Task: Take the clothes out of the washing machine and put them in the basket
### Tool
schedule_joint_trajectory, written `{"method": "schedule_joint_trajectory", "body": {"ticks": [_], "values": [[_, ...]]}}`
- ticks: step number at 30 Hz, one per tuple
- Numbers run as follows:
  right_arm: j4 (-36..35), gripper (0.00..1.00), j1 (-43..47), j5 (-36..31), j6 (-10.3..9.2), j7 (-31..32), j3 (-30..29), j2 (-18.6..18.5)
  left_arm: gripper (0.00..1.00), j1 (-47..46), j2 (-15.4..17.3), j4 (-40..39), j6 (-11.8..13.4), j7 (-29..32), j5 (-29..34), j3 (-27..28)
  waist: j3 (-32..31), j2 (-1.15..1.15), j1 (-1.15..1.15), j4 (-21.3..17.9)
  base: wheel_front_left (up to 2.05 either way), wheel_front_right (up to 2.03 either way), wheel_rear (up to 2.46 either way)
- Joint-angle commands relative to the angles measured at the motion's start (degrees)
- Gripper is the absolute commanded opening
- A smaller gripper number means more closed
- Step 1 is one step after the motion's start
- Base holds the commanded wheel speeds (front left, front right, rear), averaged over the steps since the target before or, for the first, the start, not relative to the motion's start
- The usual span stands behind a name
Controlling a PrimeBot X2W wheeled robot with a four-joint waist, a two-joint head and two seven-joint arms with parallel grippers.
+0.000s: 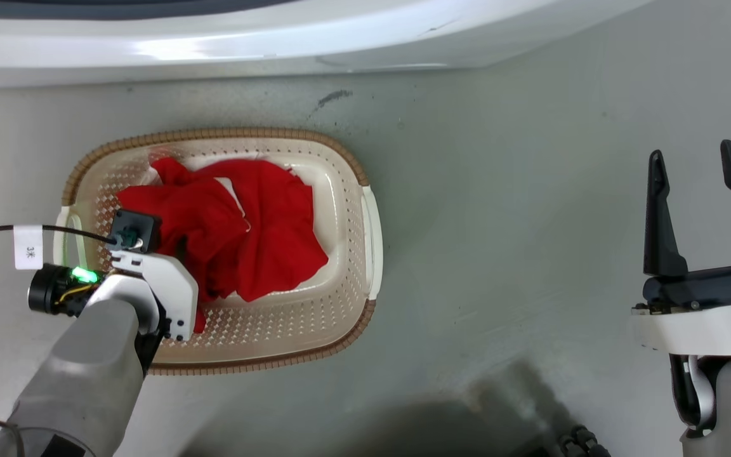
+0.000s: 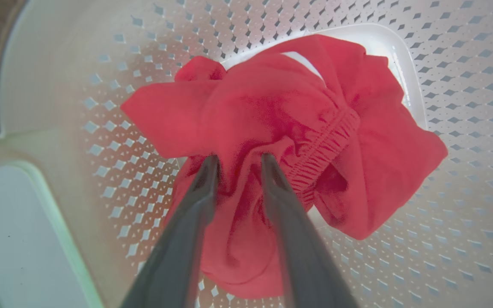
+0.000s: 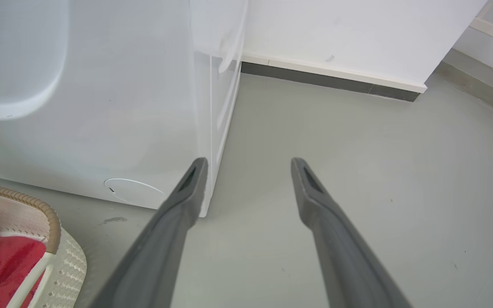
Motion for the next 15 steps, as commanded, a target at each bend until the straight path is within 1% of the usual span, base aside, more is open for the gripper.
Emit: {"method": "schedule_joint_trajectory", "body": {"ticks": [1,6,10,13,15], "values": [[0.3,1.0,-1.1,0.3,-0.04,-0.1,0.2,0.0,1.0,1.1,-0.2,0.3,0.0,-0.2,-0.4,0.2,-1.7,0.0,-0.01,-0.1,0.0,0.0,0.0],[2.1,1.0,-1.2,0.6,-0.04,-0.1,0.8,0.0,1.0,3.1,-0.3,0.4,-0.4,-0.7,-1.4,0.8,-6.6,0.0,-0.01,-0.3,0.0,0.0,0.0],[3.9,1.0,-0.9,0.9,-0.04,-0.1,1.0,0.0,1.0,4.9,-0.7,-0.6,-0.9,-1.3,-2.6,2.2,-12.3,0.0,-0.01,0.2,0.0,0.0,0.0],[5.0,1.0,-0.1,0.9,-0.04,-0.1,0.9,0.0,1.0,5.6,0.3,-5.1,-0.2,-1.5,-2.6,4.4,-16.6,0.0,-0.01,0.9,0.0,0.0,0.0],[5.7,1.0,0.5,1.0,-0.05,-0.1,0.5,0.0,1.0,7.2,1.2,-9.9,1.0,-1.5,-1.7,6.6,-19.4,0.0,-0.01,1.5,0.0,0.0,0.0]]}}
